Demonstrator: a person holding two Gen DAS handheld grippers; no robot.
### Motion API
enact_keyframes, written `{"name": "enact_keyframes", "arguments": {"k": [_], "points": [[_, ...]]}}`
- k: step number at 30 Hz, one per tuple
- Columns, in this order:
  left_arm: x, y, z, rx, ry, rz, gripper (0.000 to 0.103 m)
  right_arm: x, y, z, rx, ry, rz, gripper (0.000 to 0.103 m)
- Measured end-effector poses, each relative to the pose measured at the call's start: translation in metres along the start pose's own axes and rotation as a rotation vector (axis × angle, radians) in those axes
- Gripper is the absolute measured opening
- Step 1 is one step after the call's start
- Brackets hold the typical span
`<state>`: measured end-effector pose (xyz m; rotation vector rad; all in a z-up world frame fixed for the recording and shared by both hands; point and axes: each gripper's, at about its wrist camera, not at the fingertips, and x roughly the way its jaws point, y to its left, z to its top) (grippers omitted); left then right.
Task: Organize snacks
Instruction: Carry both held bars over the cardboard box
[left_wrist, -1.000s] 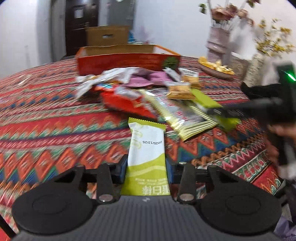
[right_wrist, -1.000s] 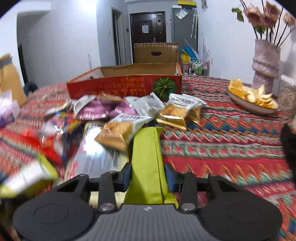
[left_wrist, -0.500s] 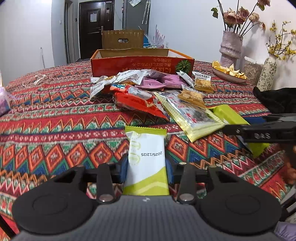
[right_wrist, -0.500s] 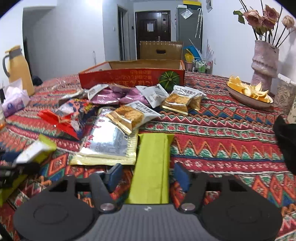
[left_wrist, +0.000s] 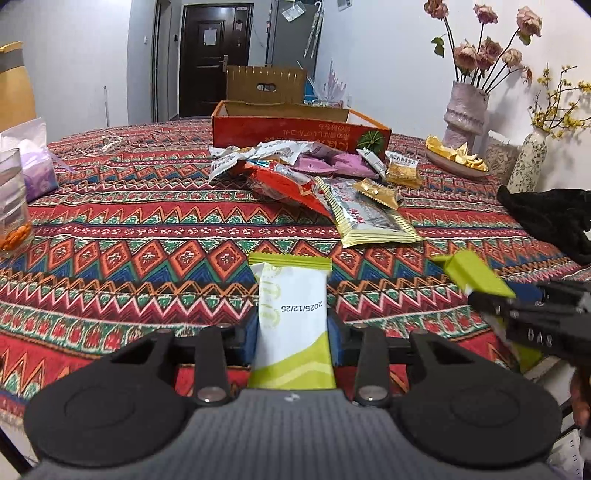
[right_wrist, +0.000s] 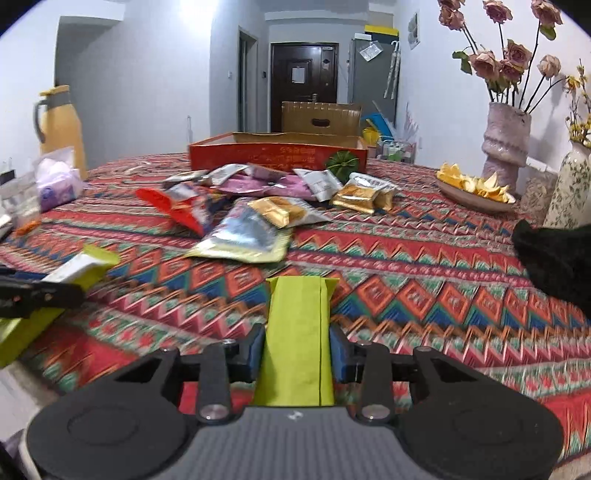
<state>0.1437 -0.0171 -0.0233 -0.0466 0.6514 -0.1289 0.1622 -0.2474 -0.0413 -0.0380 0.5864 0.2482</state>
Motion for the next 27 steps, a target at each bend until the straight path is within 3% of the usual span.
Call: {"name": "enact_keyframes", "arguments": {"k": [8,15,27], "points": [[-0.031,0.003,0.007,-0.016,-0.078,-0.006,0.036,-0.040,0.009,0.001,0.042,-0.077,0.077,0.034],[-0.038,0.013,0.035,-0.034,-0.128,-0.002,0.036,-0.047,0.007,0.028,0.036,-0.126,0.070,0.034],[0.000,0.035,0.122,-0.024,-0.200,-0.010,0.036,-0.006,-0.013,0.108,0.011,-0.176,0.050,0.034]]}}
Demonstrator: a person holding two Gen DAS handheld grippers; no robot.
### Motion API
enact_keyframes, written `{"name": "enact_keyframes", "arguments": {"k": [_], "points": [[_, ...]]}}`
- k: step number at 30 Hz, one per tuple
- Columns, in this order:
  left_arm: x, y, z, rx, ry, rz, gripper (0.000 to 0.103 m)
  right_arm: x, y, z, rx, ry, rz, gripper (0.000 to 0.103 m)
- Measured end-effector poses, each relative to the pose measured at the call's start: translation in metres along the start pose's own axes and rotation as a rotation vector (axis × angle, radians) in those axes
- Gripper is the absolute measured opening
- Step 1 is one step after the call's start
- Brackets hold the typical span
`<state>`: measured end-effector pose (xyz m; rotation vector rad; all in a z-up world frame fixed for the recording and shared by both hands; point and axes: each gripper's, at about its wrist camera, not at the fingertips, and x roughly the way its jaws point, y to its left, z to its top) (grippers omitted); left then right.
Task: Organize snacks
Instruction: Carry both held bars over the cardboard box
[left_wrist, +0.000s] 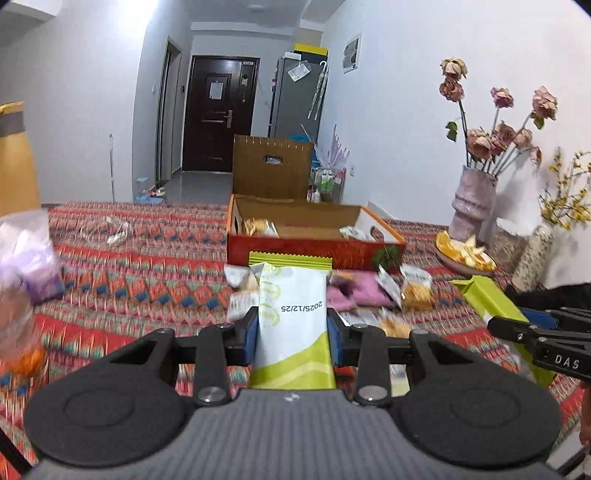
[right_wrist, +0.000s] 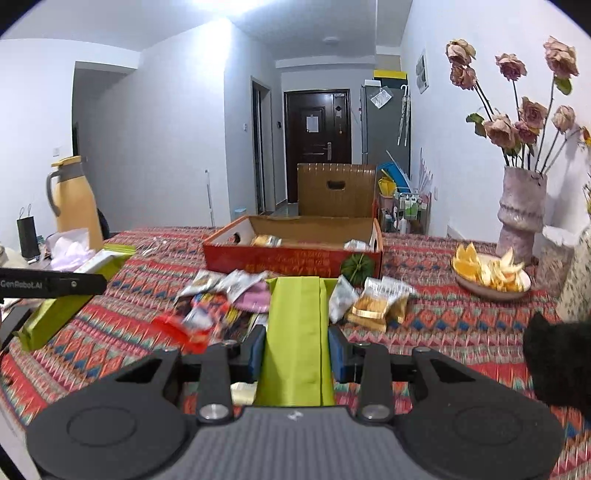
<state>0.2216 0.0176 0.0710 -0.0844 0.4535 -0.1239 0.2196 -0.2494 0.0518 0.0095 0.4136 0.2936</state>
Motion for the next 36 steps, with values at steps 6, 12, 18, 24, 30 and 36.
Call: {"name": "enact_keyframes", "arguments": {"k": [6,12,18,24,30,36], "points": [[0.053,0.010,0.045,0.021,-0.013,-0.017,0.036,0.056,-0.023,0.046,0.012,-0.003,0.015,0.034],[0.120,0.022,0.082,0.046,0.011,0.003,0.036,0.130,-0.056,0.089,0.056,0.036,0.055,0.034],[0.205,0.037,0.109,0.048,0.141,0.013,0.036,0.229,-0.083,0.126,0.030,0.196,0.027,0.034],[0.296,0.057,0.127,-0.003,0.310,0.041,0.036,0.323,-0.088,0.139,-0.084,0.407,-0.066,0.034],[0.355,0.052,0.135,0.049,0.400,0.084,0.036,0.393,-0.083,0.145,-0.164,0.570,-0.129,0.033],[0.389,0.051,0.128,0.039,0.419,0.123,0.037,0.430,-0.072,0.142,-0.228,0.558,-0.208,0.033]]}}
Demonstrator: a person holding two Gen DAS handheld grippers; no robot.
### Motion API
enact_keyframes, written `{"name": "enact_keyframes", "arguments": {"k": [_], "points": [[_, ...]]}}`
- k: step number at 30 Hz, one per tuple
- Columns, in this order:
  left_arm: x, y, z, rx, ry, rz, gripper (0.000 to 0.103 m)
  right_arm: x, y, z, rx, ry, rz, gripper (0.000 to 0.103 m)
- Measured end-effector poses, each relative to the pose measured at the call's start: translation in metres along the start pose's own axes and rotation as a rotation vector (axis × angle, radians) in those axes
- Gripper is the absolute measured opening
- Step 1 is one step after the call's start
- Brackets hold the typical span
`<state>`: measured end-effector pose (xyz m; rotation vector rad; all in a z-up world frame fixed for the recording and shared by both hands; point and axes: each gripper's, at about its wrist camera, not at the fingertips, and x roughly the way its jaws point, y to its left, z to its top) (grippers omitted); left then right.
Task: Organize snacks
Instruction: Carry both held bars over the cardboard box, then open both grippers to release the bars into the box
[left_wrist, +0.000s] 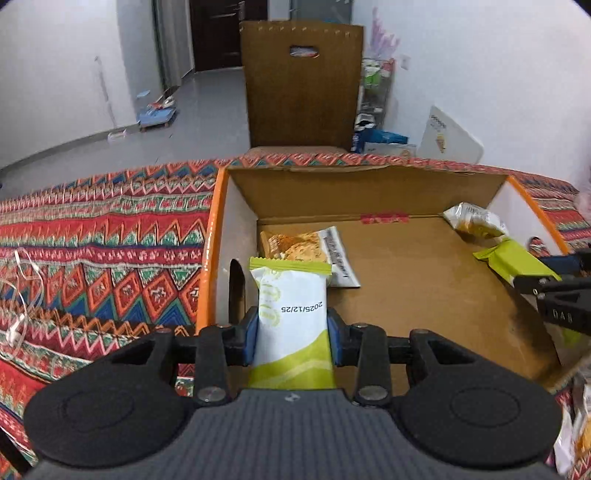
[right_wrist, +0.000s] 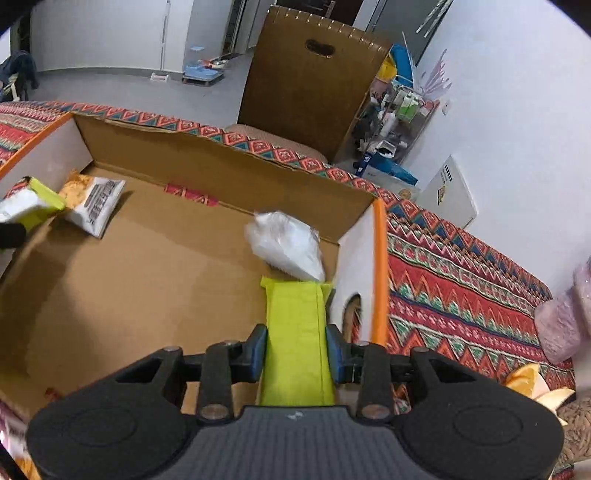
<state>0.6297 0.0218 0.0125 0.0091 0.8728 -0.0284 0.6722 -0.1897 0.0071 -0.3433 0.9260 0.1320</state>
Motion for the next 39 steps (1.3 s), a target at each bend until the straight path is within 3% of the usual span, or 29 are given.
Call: {"name": "enact_keyframes", "arguments": {"k": [3,6,11,19,25,27,35,39], "points": [[0.000,-0.007,-0.005,0.037,-0.041,0.023,0.039,0.009,0.010,-0.008,0.004,-0.012,-0.003,0.033],[-0.001,-0.008,-0.007,0.037,-0.047,-0.005,0.047,0.009,0.016,-0.010,-0.023,-0.034,-0.039,0.035],[-0.015,0.005,-0.001,-0.015,-0.030,-0.046,0.054,-0.004,0.011,-0.012,-0.003,-0.043,-0.009,0.040],[-0.078,0.027,0.006,-0.055,-0.106,-0.033,0.055,-0.069,-0.014,-0.009,0.055,-0.136,0.026,0.046],[-0.142,0.026,-0.003,-0.025,-0.167,-0.022,0.058,-0.129,-0.032,-0.023,0.082,-0.195,0.040,0.046],[-0.163,0.023,-0.010,-0.014,-0.198,-0.021,0.068,-0.147,-0.034,-0.029,0.085,-0.215,0.043,0.048],[-0.231,0.011,-0.064,0.000,-0.278,-0.021,0.074,-0.216,-0.028,-0.079,0.068,-0.310,0.042,0.059],[-0.263,0.006,-0.105,0.012,-0.326,-0.052,0.078,-0.242,-0.023,-0.115,0.072,-0.359,0.060,0.070]]}}
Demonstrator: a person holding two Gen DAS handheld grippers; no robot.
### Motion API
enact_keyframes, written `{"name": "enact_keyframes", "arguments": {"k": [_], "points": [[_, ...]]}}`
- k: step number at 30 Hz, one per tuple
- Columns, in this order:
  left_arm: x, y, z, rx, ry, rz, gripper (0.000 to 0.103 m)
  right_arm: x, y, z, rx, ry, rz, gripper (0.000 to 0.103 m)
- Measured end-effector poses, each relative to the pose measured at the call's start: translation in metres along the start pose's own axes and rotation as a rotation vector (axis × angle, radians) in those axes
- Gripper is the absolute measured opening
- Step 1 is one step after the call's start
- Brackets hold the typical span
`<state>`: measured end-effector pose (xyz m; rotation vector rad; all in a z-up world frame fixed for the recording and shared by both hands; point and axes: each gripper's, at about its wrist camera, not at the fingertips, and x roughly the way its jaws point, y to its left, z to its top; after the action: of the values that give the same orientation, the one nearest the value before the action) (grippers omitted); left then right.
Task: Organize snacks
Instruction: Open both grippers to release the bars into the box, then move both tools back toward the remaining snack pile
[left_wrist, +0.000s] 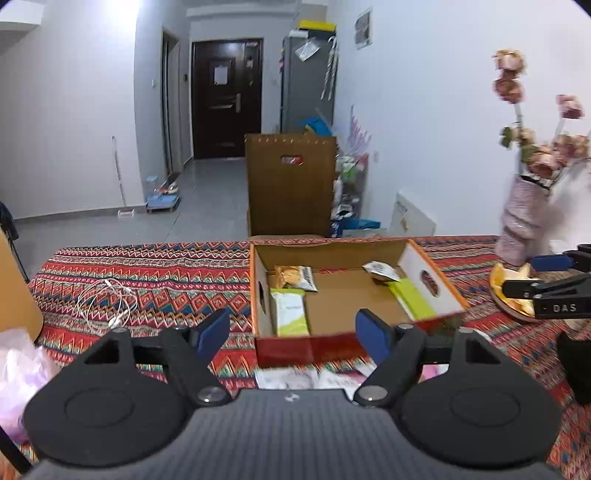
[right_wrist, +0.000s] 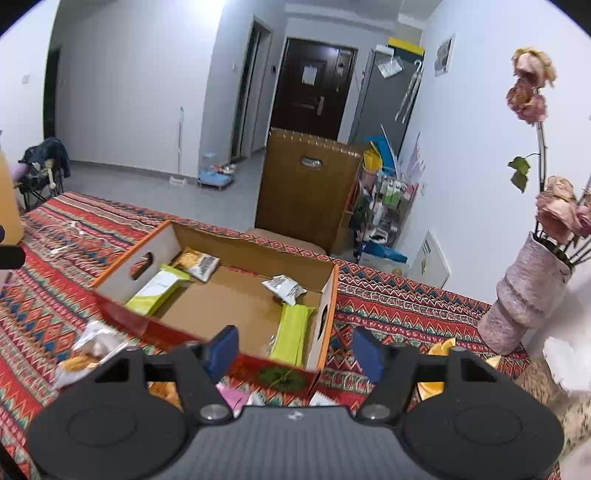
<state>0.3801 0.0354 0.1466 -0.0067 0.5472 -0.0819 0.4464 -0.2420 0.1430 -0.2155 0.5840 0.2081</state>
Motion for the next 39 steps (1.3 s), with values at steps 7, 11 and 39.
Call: {"name": "enact_keyframes", "arguments": {"k": [7,11,39], "points": [[-0.058,-0.006,-0.062,-0.041,-0.051,-0.035,0.080,-0.050,0.008,-0.050,0.038,-0.068,0.040,0.071],[-0.088,-0.009,-0.096,-0.052,-0.080,-0.020,0.081,-0.074,0.011,-0.079,0.069,-0.097,0.068,0.072],[-0.141,-0.048,-0.255,-0.034,0.038,-0.045,0.084,-0.177,0.083,-0.295,0.214,-0.063,0.171,0.079]]}}
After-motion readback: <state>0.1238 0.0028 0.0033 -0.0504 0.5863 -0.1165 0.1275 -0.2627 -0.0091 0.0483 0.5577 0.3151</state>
